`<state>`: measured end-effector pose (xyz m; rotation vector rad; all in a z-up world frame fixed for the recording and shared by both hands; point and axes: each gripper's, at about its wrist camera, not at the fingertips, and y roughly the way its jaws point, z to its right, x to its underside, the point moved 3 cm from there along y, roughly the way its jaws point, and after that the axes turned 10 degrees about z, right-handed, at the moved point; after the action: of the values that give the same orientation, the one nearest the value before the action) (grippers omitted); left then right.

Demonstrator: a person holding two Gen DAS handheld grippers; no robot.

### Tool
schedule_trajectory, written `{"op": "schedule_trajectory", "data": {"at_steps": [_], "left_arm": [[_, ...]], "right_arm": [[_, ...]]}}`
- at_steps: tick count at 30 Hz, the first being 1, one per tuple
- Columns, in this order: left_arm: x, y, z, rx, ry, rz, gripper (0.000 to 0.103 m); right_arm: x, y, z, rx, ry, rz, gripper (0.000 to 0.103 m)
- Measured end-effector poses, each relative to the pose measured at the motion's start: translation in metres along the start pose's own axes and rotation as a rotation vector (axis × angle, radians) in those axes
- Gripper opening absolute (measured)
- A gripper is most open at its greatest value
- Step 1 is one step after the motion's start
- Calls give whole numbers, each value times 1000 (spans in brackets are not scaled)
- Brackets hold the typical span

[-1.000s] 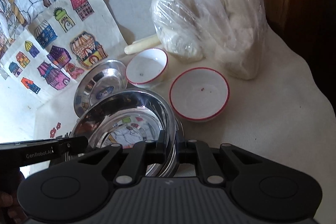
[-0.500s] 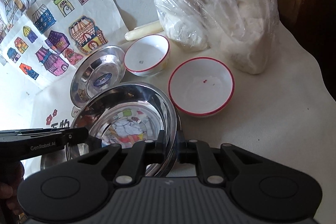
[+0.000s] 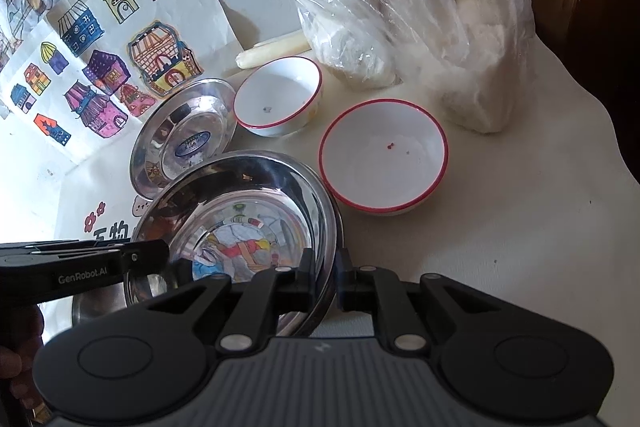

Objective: Organize plates and bowls

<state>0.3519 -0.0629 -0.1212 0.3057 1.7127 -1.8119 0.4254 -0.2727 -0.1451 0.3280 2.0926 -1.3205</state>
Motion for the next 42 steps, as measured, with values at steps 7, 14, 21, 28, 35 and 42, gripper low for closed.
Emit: {"op": "schedule_trajectory", "data": {"at_steps": [7,14,21,28,35,42], "left_arm": [[1,-3,-1,-2,-28,-7,29],[-2,-11,4,9,-30,17,54],[-7,-29,-3,-3,-65,78,91],[-6,-43,-24,-6,-151,85,102],[-8,-60,-45,-22,-168,118,102],[-5,-69,-66,14,-197,123,102]], "right_arm": [[1,2,0,-4,7,-1,12],[0,0,0,1,10,21,16],[-2,-12,-2,-10,25,63,39],[-5,-30,-11,-36,32,114,89],[-3,-40,-27,-54,37,141,103],[5,-39,-46,-69,26,134,103]]}}
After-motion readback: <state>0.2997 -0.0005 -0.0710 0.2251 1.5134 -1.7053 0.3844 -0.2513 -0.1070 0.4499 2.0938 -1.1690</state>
